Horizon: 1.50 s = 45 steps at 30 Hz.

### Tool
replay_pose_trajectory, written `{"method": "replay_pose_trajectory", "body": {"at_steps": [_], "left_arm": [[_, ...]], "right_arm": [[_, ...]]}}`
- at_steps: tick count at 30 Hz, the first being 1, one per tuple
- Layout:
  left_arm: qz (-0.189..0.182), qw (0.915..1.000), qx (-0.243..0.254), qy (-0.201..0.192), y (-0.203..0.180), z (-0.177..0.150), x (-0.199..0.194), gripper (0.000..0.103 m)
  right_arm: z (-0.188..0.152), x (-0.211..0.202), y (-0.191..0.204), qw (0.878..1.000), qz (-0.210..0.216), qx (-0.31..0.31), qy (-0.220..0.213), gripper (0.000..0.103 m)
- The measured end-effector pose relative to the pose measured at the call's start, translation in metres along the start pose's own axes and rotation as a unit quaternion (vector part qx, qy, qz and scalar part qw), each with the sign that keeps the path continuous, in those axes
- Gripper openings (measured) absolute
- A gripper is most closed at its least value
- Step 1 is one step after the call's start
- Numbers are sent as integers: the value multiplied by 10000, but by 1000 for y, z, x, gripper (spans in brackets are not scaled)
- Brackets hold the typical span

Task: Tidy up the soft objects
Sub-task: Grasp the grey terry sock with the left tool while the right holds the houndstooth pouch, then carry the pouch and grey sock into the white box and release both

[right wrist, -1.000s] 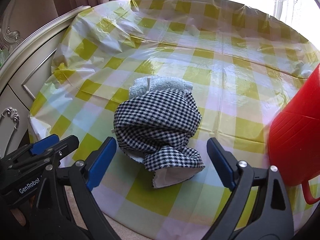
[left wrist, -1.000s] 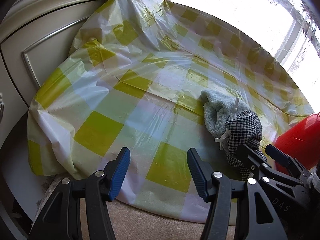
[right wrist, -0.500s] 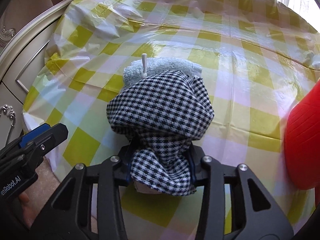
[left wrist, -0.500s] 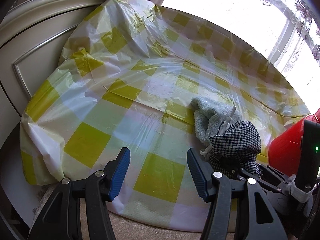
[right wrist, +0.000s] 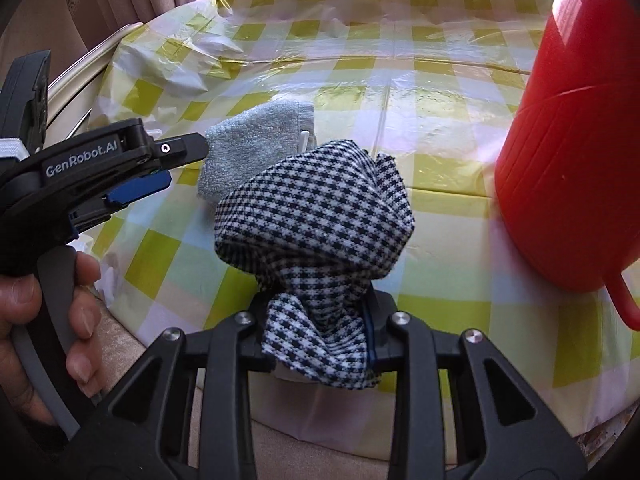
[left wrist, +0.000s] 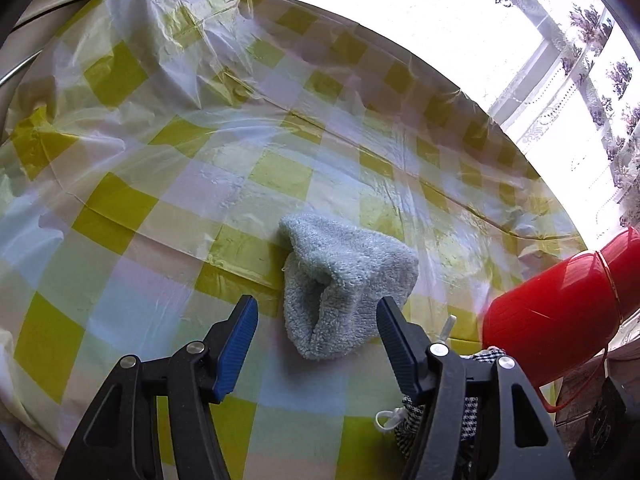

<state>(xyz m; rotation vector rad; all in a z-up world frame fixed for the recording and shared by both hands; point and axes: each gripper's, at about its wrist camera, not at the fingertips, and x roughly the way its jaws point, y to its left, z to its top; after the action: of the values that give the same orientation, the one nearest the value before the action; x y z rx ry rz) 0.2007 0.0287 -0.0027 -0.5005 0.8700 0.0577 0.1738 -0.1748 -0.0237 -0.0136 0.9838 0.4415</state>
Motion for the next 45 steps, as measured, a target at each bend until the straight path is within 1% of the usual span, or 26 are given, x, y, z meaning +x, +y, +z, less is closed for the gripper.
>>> {"method": "replay_pose_trajectory", "body": {"at_steps": [5, 8, 10, 11, 12, 13, 15, 22, 28, 32, 37, 45], "left_arm": [[-1, 9997, 181, 178, -14, 9, 26, 65], [233, 9984, 399, 333, -23, 10, 41, 62], [352, 9969, 621, 320, -28, 8, 44, 41], [329, 9964, 708, 320, -30, 7, 43, 37], [332, 9959, 786, 310, -33, 5, 42, 30], [364, 9951, 868, 292, -36, 4, 40, 25], [366, 9945, 942, 269, -39, -1, 36, 22], [241, 9967, 768, 116, -40, -18, 4, 20], [46, 9962, 871, -30, -53, -43, -32, 20], [-159, 9944, 1040, -109, -71, -60, -53, 20], [-438, 9916, 1221, -22, -95, -83, -66, 20], [-817, 9834, 1618, 112, -139, -116, -77, 20]], "right_arm": [[-8, -13, -12, 9998, -72, 193, -39, 34], [-14, -19, -18, 9995, -132, 290, -34, 34], [-17, -23, -21, 9993, -174, 334, -46, 34], [-18, -25, -22, 9992, -196, 355, -47, 34], [-20, -27, -24, 9990, -213, 378, -54, 34], [-20, -29, -25, 9989, -228, 405, -65, 34], [-23, -32, -29, 9986, -248, 464, -77, 34], [-32, -47, -36, 9977, -267, 595, -176, 34], [-43, -64, -46, 9959, -257, 811, -300, 34], [-50, -79, -55, 9941, -246, 971, -407, 34], [-61, -94, -68, 9912, -264, 1205, -472, 34], [-85, -124, -97, 9846, -537, 1559, -579, 34]]}}
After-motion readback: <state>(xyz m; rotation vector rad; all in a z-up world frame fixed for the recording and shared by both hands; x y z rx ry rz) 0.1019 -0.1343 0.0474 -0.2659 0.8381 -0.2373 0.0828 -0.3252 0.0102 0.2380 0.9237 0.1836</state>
